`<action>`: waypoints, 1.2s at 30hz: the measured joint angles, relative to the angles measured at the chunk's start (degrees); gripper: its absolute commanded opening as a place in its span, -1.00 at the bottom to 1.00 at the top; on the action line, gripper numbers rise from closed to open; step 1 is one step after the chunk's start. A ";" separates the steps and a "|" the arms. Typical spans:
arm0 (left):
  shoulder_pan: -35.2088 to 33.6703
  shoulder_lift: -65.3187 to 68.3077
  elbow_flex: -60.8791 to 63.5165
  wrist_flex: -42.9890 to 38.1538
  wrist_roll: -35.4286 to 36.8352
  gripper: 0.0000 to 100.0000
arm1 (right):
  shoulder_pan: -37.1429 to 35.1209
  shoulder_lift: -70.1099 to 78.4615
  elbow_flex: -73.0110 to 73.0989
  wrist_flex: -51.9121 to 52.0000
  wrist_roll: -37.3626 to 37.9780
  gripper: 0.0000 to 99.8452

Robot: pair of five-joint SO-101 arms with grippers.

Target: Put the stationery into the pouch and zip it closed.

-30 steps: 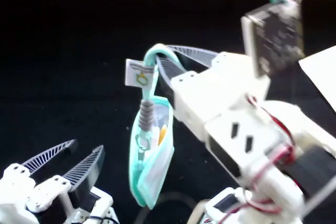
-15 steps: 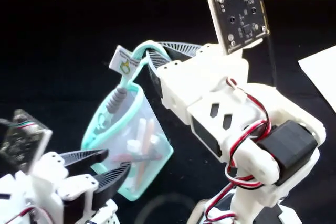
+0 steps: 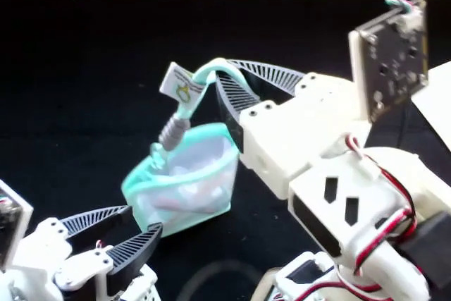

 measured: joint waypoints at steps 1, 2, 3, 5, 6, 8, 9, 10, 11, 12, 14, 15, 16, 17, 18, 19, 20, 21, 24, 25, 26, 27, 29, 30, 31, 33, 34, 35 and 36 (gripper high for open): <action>-0.09 0.00 -0.44 0.00 -0.09 -0.65 | 0.00 0.00 0.00 0.09 0.00 -0.99; -0.18 0.00 -1.05 0.00 -0.09 -0.65 | 0.00 0.09 0.09 0.09 0.00 -0.99; -0.18 0.00 -1.76 0.00 -0.09 -0.65 | 0.00 0.09 0.26 0.18 0.00 -0.99; -0.09 0.00 -3.16 0.00 -0.09 -0.65 | 0.00 0.00 0.70 0.18 0.00 -0.99; -0.09 0.00 -3.78 0.00 -0.09 -0.66 | 0.00 0.00 1.14 0.18 0.00 -0.99; -0.09 0.00 -4.31 0.00 -0.88 -0.66 | 0.00 0.09 1.49 0.18 0.00 -0.99; -0.09 0.00 -4.31 0.00 -1.85 -0.66 | 0.00 0.09 1.49 0.18 0.00 -0.99; -0.09 0.00 -4.31 0.00 -2.73 -0.66 | 0.00 0.09 1.49 0.18 0.00 -0.99; -0.09 0.00 -4.31 0.00 -3.34 -0.66 | 0.00 0.09 1.49 0.18 0.00 -0.99; -0.09 0.00 -4.31 0.00 -3.60 -0.66 | 0.00 0.00 1.49 0.18 0.00 -0.99; -0.09 0.00 -4.31 0.00 -4.13 -0.66 | 0.00 0.00 1.67 0.18 0.00 -0.99; -0.09 0.00 -4.31 0.00 -4.57 -0.66 | 0.00 0.00 1.93 0.18 0.00 -0.99; -0.09 0.00 -4.31 0.00 -5.27 -0.66 | 0.00 0.00 2.29 0.18 0.00 -0.99; -0.35 0.00 -4.31 0.00 -5.98 -0.66 | 0.00 0.00 2.64 0.18 0.00 -0.99; -1.14 0.00 -4.31 0.00 -6.33 -0.66 | 0.00 0.00 2.99 0.18 0.00 -0.99; -2.20 0.00 -4.31 0.00 -6.77 -0.66 | 0.00 0.00 3.34 0.18 0.00 -0.99; -3.43 0.00 -4.04 0.00 -7.56 -0.66 | 0.00 0.09 3.43 0.18 0.00 -0.99; -4.92 -0.09 -3.43 0.00 -8.79 -0.66 | 0.00 0.09 3.43 0.18 0.00 -0.99; -9.76 -0.09 -0.44 0.00 -12.13 -0.66 | 0.00 0.09 3.43 0.18 0.00 -0.99; -10.90 -0.09 0.53 0.00 -12.84 -0.66 | 0.00 0.09 3.43 0.18 0.00 -0.99; -11.43 -0.09 1.23 0.00 -13.27 -0.66 | 0.00 0.09 3.43 0.18 0.00 -0.99; -11.60 -0.09 1.67 0.00 -13.45 -0.65 | 0.00 0.09 3.43 0.18 0.00 -0.99; -11.60 -0.09 2.20 0.00 -13.89 -0.65 | 0.00 0.09 3.43 0.18 0.00 -0.99; -11.60 -0.09 2.20 0.00 -13.98 -0.66 | 0.00 0.09 3.43 0.18 0.00 -0.99; -11.60 -0.09 2.20 0.00 -14.51 -0.66 | 0.00 0.09 3.43 0.18 0.00 -0.99; -11.60 -0.09 2.20 0.00 -16.44 -0.66 | 0.00 0.09 3.43 0.18 0.00 -0.99; -11.60 -0.09 2.20 0.00 -17.23 -0.66 | 0.00 0.09 3.43 0.18 0.00 -0.99; -11.60 -0.09 2.20 0.00 -17.85 -0.66 | 0.00 0.09 3.43 0.18 0.00 -0.99; -11.60 -0.09 2.20 0.00 -18.29 -0.66 | 0.00 0.09 3.43 0.18 0.00 -0.99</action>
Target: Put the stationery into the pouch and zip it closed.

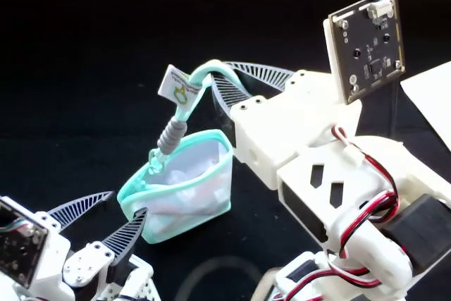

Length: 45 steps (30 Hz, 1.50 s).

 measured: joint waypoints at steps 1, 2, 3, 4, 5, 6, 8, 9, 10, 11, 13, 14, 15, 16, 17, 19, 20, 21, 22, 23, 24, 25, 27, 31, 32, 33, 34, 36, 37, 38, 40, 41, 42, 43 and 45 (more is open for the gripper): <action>0.00 0.00 0.00 0.00 -0.18 -0.66 | 0.00 0.00 0.00 0.00 0.00 -0.99; 0.00 0.00 0.09 0.00 -0.35 -0.66 | 0.00 0.00 0.00 0.00 0.00 -0.99; 0.00 0.00 0.09 0.00 -0.35 -0.66 | 0.00 0.00 0.00 0.00 0.00 -0.99; 0.00 0.00 0.18 0.00 -0.35 -0.66 | 0.00 0.00 0.00 0.00 0.00 -0.99; -0.09 0.00 0.26 0.00 -0.35 -0.66 | 0.00 0.00 0.00 0.00 0.00 -0.99; -0.35 0.00 0.26 0.00 -0.35 -0.66 | 0.00 0.00 0.00 0.00 0.00 -0.99; -0.53 0.00 1.23 0.00 -0.35 -0.66 | 0.00 0.00 0.00 0.00 0.26 -0.99; -0.53 0.00 2.29 0.00 -0.35 -0.66 | 0.00 0.00 0.00 0.00 0.62 -0.99; -0.53 0.00 3.52 0.00 -0.62 -0.66 | 0.00 0.00 0.00 0.00 0.70 -0.99; -0.53 0.00 4.66 0.00 -1.23 -0.66 | 0.00 0.00 0.00 0.00 0.79 -0.99; -0.53 0.09 5.71 0.00 -3.34 -0.66 | 0.00 0.00 0.00 0.00 1.05 -0.99; -0.44 0.09 5.89 0.00 -4.04 -0.66 | 0.00 0.00 0.00 0.00 1.05 -0.99; -0.70 -0.09 6.07 0.00 -4.40 -0.66 | 0.00 0.00 0.00 0.00 1.05 -0.99; -1.23 -0.09 6.07 0.00 -4.66 -0.66 | 0.00 0.00 0.00 0.00 1.05 -0.99; -1.85 -0.09 6.07 0.00 -4.75 -0.66 | 0.00 0.00 0.00 0.00 1.05 -0.99; -2.90 -0.09 6.07 0.00 -4.92 -0.66 | 0.00 0.00 0.00 0.00 1.05 -0.99; -3.52 -0.09 6.07 0.00 -5.01 -0.66 | 0.00 0.00 0.00 0.00 1.05 -0.99; -4.31 -0.09 6.07 0.00 -5.10 -0.66 | 0.00 0.00 0.00 0.00 1.05 -0.99; -5.10 -0.09 5.98 0.00 -5.63 -0.66 | 0.00 0.00 0.00 0.00 1.05 -0.99; -5.98 -0.09 5.45 0.00 -6.24 -0.66 | 0.00 0.00 0.09 0.00 1.05 -0.99; -7.12 -0.09 4.75 0.00 -6.86 -0.66 | 0.00 0.00 0.09 0.00 1.05 -0.99; -8.44 -0.09 4.22 0.00 -7.30 -0.66 | 0.00 0.00 0.09 0.00 1.05 -0.99; -10.73 -0.09 3.87 0.00 -8.35 -0.66 | 0.00 0.00 0.09 0.00 1.05 -0.99; -11.96 -0.09 5.27 0.00 -10.11 -0.66 | 0.00 0.00 0.09 0.00 1.05 -0.99; -11.96 -0.09 5.71 -0.09 -10.20 -0.66 | 0.00 0.00 0.09 0.00 1.05 -0.99; -11.96 -0.09 6.24 -0.26 -10.20 -0.66 | 0.00 0.00 0.09 0.00 1.05 -0.99; -11.96 -0.09 6.33 -0.44 -10.20 -0.66 | 0.00 0.00 0.09 0.00 1.05 -0.99; -11.96 -0.09 6.68 -0.53 -10.20 -0.66 | 0.00 0.00 0.09 0.00 1.05 -0.99; -11.96 -0.09 6.68 -0.53 -10.20 -0.66 | 0.00 0.00 0.09 0.00 1.05 -0.99; -11.96 -0.09 6.68 -0.53 -10.20 -0.66 | 0.00 0.00 0.09 0.00 1.05 -0.99; -11.96 -0.09 6.68 -0.53 -10.20 -0.66 | -0.09 0.00 0.09 0.00 1.05 -0.99; -11.96 -0.09 6.68 -0.53 -10.20 -0.66 | -0.35 0.00 0.09 0.00 1.05 -0.99; -11.96 -0.09 6.68 -0.53 -10.20 -0.66 | -0.44 0.00 0.09 0.00 1.05 -0.99; -11.96 -0.09 6.68 -0.53 -10.20 -0.66 | -0.62 0.00 0.09 0.00 1.05 -0.99; -11.96 -0.09 6.68 -0.53 -10.20 -0.66 | -0.97 0.00 0.09 0.00 1.05 -0.99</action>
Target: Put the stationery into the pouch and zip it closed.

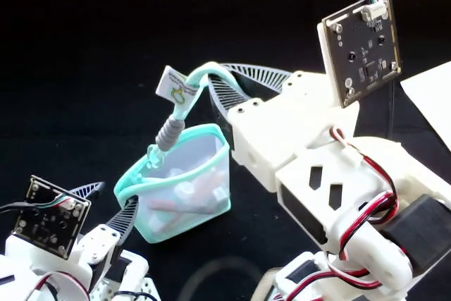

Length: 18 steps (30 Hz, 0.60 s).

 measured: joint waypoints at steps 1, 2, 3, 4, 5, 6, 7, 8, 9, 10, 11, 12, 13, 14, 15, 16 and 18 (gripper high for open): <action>0.00 0.00 0.35 0.00 0.00 -0.66 | -0.26 0.00 0.00 0.00 0.00 -0.99; 0.00 0.00 1.05 0.00 0.00 -0.66 | -0.44 0.00 0.00 0.00 0.00 -0.99; 0.00 0.00 2.20 -0.26 0.00 -0.66 | -0.70 0.00 0.00 0.00 0.00 -0.99; 0.00 0.00 3.60 -1.14 0.00 -0.66 | -0.88 0.00 0.00 0.00 0.00 -0.99; 0.00 0.00 4.75 -2.20 0.00 -0.66 | -1.05 0.00 0.00 0.00 0.00 -0.99; -0.09 0.00 5.54 -2.99 0.00 -0.66 | -1.23 0.00 0.00 0.00 0.00 -0.99; -0.18 0.00 6.15 -3.60 0.00 -0.66 | -1.23 0.00 0.00 0.00 0.00 -0.99; -0.18 0.00 6.42 -4.04 0.00 -0.66 | -1.23 0.00 0.00 0.00 0.00 -0.99; -0.18 0.00 6.42 -4.22 0.00 -0.66 | -1.23 0.00 0.00 0.00 0.00 -0.99; -0.18 0.00 6.51 -4.40 0.00 -0.66 | -1.23 0.00 0.00 0.00 0.00 -0.99; -0.18 0.00 6.77 -4.40 0.00 -0.66 | -1.23 0.00 0.00 0.00 0.00 -0.99; -0.26 0.00 6.86 -4.40 0.00 -0.66 | -1.23 0.00 0.00 0.00 0.00 -0.99; -0.26 0.00 6.86 -4.40 0.00 -0.66 | -1.23 0.00 0.00 0.00 0.00 -0.99; -0.26 0.00 6.86 -4.40 0.00 -0.66 | -1.23 0.00 0.00 0.00 0.00 -0.99; -0.26 0.00 6.86 -4.40 0.00 -0.66 | -1.23 0.00 0.00 0.00 0.00 -0.99; -0.26 0.00 6.86 -4.48 0.00 -0.66 | -1.23 0.00 0.00 0.00 0.00 -0.99; -0.26 0.00 6.95 -4.48 0.00 -0.66 | -1.23 0.00 0.00 0.00 0.00 -0.99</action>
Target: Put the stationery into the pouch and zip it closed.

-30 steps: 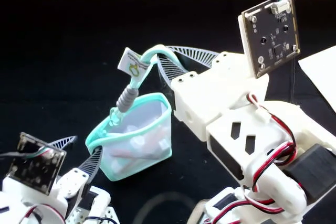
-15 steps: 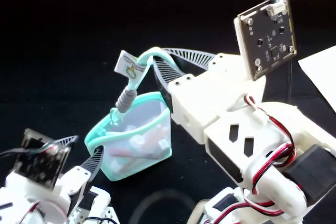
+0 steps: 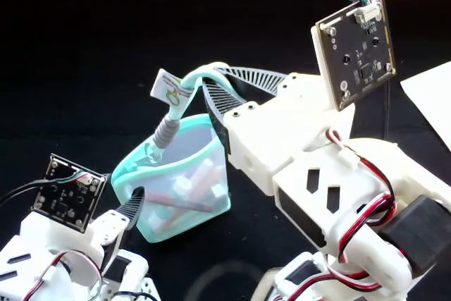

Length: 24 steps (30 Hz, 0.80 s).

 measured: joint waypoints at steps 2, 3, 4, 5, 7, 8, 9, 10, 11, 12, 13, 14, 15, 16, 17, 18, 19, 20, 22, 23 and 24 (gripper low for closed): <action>0.18 0.00 0.00 0.00 0.00 -0.66 | 0.00 0.00 0.00 0.00 0.00 -0.99; 0.79 0.00 0.00 0.00 0.18 -0.66 | 0.00 0.00 0.00 0.00 0.00 -0.99; 1.32 0.00 0.00 0.00 0.70 -0.66 | 0.00 0.00 0.00 0.00 0.00 -0.99; 2.11 0.00 0.00 0.00 1.32 -0.66 | 0.00 0.00 0.00 0.00 0.00 -0.99; 3.25 0.00 0.00 0.00 2.55 -0.66 | 0.00 0.00 0.00 0.00 0.00 -0.99; 3.60 0.00 0.00 0.00 2.90 -0.66 | 0.00 0.00 0.00 0.00 0.00 -0.99; 3.78 0.00 0.00 0.00 3.16 -0.66 | 0.00 0.00 0.00 0.00 0.00 -0.99; 3.96 0.00 0.00 0.00 3.34 -0.66 | 0.00 0.00 0.00 0.00 0.00 -0.99; 4.13 0.00 0.00 0.00 3.43 -0.66 | 0.00 0.00 0.00 0.00 0.00 -0.99; 4.31 0.00 0.00 0.00 3.52 -0.66 | 0.00 0.00 0.00 0.00 0.00 -0.99; 4.84 0.00 0.00 0.00 3.52 -0.66 | 0.00 0.00 0.00 0.00 0.00 -0.99; 5.89 0.00 0.00 0.00 3.60 -0.66 | 0.00 0.00 0.00 0.00 0.00 -0.99; 6.86 0.00 0.00 0.00 3.60 -0.66 | 0.00 0.00 0.00 0.00 0.00 -0.99; 8.26 0.00 0.00 0.09 3.87 -0.66 | 0.00 0.00 0.00 0.00 0.00 -0.99; 9.32 0.00 0.00 0.09 4.40 -0.66 | 0.00 0.00 0.00 0.00 0.00 -0.99; 10.37 -0.09 0.00 0.09 4.84 -0.66 | 0.00 0.00 0.26 0.00 0.00 -0.99; 11.08 -0.09 0.00 0.09 5.36 -0.66 | 0.00 0.00 0.88 0.00 0.00 -0.99; 11.60 -0.09 0.00 0.26 5.80 -0.66 | 0.00 0.00 1.67 0.00 0.00 -0.99; 12.57 -0.09 0.00 0.26 6.42 -0.66 | 0.00 0.00 4.66 0.00 0.00 -0.99; 13.27 -0.09 0.00 0.26 6.59 -0.66 | 0.00 0.00 6.42 0.00 0.00 -0.99; 14.15 -0.09 0.00 0.35 6.68 -0.66 | 0.00 0.00 8.26 0.00 0.00 -0.99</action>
